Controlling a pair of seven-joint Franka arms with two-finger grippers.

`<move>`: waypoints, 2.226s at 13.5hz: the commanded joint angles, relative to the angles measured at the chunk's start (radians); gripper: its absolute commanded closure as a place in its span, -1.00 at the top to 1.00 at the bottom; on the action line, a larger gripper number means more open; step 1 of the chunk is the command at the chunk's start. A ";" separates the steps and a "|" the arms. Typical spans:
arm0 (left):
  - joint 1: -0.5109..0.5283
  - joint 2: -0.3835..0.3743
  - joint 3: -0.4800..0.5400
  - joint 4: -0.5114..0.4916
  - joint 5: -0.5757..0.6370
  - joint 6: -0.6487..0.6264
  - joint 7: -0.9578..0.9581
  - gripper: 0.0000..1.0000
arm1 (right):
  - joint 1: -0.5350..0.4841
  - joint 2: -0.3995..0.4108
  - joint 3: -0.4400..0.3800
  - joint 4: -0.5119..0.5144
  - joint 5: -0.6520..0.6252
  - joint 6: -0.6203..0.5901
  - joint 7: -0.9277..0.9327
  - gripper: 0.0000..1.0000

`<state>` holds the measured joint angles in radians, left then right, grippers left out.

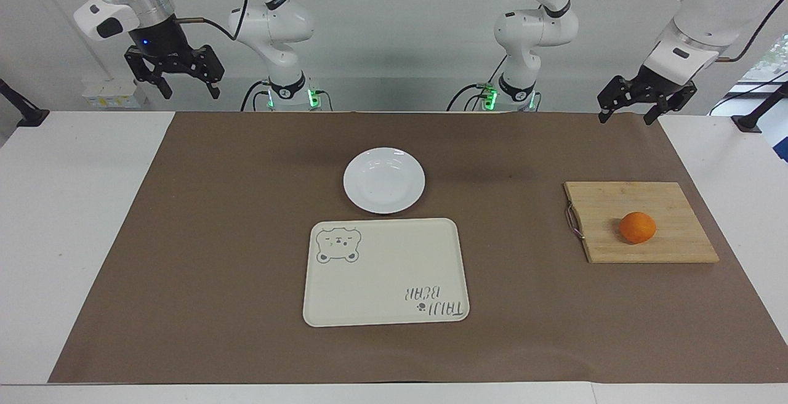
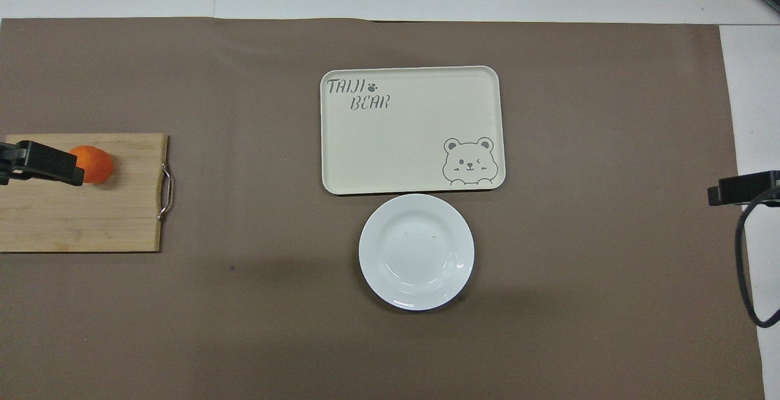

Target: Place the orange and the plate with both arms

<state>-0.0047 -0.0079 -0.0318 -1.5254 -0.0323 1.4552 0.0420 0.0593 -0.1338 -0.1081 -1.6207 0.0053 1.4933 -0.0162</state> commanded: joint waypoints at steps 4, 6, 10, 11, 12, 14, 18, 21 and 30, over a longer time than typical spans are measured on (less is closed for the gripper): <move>0.011 -0.027 -0.003 -0.030 0.003 0.002 -0.002 1.00 | -0.007 0.011 0.004 0.016 -0.008 -0.004 -0.025 1.00; 0.018 -0.027 -0.003 -0.032 0.003 0.004 0.001 1.00 | -0.007 0.011 0.004 0.016 -0.008 -0.004 -0.025 1.00; 0.022 -0.029 -0.003 -0.035 0.002 0.004 0.006 1.00 | -0.006 0.011 0.004 0.016 -0.008 -0.004 -0.025 1.00; 0.022 -0.029 -0.003 -0.036 0.002 0.005 0.006 1.00 | -0.007 0.011 0.004 0.016 -0.008 -0.004 -0.025 1.00; 0.022 -0.029 -0.003 -0.042 0.002 0.008 0.004 1.00 | -0.007 0.011 0.004 0.016 -0.008 -0.004 -0.025 1.00; 0.029 -0.040 -0.003 -0.062 0.002 0.031 0.007 1.00 | -0.007 0.011 0.004 0.016 -0.008 -0.004 -0.025 1.00; 0.055 -0.041 -0.003 -0.107 0.002 0.088 0.031 1.00 | -0.006 0.011 0.004 0.016 -0.008 -0.004 -0.025 1.00; 0.081 -0.040 -0.003 -0.133 0.002 0.114 0.085 1.00 | -0.007 0.011 0.004 0.016 -0.008 -0.004 -0.025 1.00; 0.153 -0.038 -0.002 -0.304 0.002 0.319 0.262 1.00 | -0.007 0.011 0.004 0.016 -0.008 -0.004 -0.025 1.00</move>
<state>0.1234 -0.0152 -0.0281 -1.7628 -0.0324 1.7093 0.2514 0.0593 -0.1338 -0.1081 -1.6207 0.0053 1.4933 -0.0162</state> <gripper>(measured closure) 0.000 0.000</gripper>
